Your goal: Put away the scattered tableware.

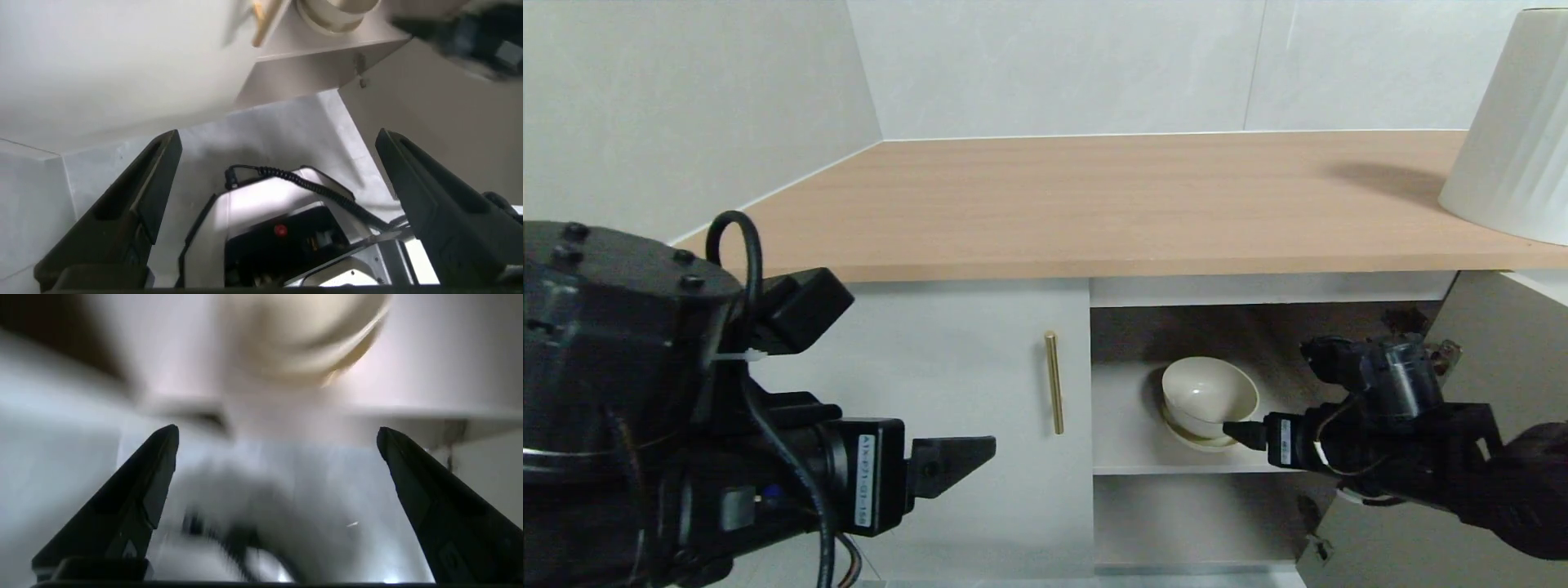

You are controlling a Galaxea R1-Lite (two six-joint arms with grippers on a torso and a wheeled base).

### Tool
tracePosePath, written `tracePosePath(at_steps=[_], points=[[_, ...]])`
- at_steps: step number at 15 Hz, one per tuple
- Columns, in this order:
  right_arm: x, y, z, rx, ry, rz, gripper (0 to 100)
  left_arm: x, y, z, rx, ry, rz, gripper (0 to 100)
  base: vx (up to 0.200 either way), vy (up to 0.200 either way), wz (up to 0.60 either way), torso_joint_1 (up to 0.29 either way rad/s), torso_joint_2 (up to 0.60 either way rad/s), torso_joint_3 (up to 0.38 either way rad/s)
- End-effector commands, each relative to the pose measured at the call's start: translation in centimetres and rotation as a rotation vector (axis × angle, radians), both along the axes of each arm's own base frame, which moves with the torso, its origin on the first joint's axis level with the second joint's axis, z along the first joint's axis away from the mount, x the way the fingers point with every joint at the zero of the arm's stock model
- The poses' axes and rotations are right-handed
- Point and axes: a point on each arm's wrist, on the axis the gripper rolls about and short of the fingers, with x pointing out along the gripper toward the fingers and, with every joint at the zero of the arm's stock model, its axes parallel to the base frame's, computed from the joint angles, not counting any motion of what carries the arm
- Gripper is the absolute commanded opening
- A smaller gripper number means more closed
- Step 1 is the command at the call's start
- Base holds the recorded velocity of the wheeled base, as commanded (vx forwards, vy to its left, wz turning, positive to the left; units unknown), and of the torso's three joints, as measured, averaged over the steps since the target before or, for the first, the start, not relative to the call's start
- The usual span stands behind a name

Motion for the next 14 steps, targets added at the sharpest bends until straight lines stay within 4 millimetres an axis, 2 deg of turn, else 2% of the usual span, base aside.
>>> tracePosePath(at_steps=[1, 2, 5, 12, 14], points=[[-7.3, -0.9, 4.9, 0.014, -0.066, 0.161, 100, -1.0, 2.5, 0.8, -0.052, -0.031, 0.011, 100, 0.0, 0.0, 0.0, 0.0, 0.0, 0.0], [-8.5, -1.3, 5.7, 0.004, -0.058, 0.184, 100, -1.0, 3.0, 0.7, -0.065, -0.026, 0.015, 100, 0.0, 0.0, 0.0, 0.0, 0.0, 0.0], [-10.2, -2.1, 7.5, -0.019, -0.025, 0.202, 100, -1.0, 4.4, 0.7, -0.078, -0.032, 0.071, 100, 0.0, 0.0, 0.0, 0.0, 0.0, 0.0], [-10.4, -2.3, 6.5, -0.044, 0.019, 0.192, 100, -0.9, 4.6, 0.2, -0.065, -0.017, 0.082, 100, 0.0, 0.0, 0.0, 0.0, 0.0, 0.0], [-10.4, -2.3, 6.3, -0.049, 0.028, 0.192, 100, -0.7, 4.4, 0.0, -0.058, -0.009, 0.082, 100, -0.2, 0.0, 0.0, 0.002, 0.0, 0.014]])
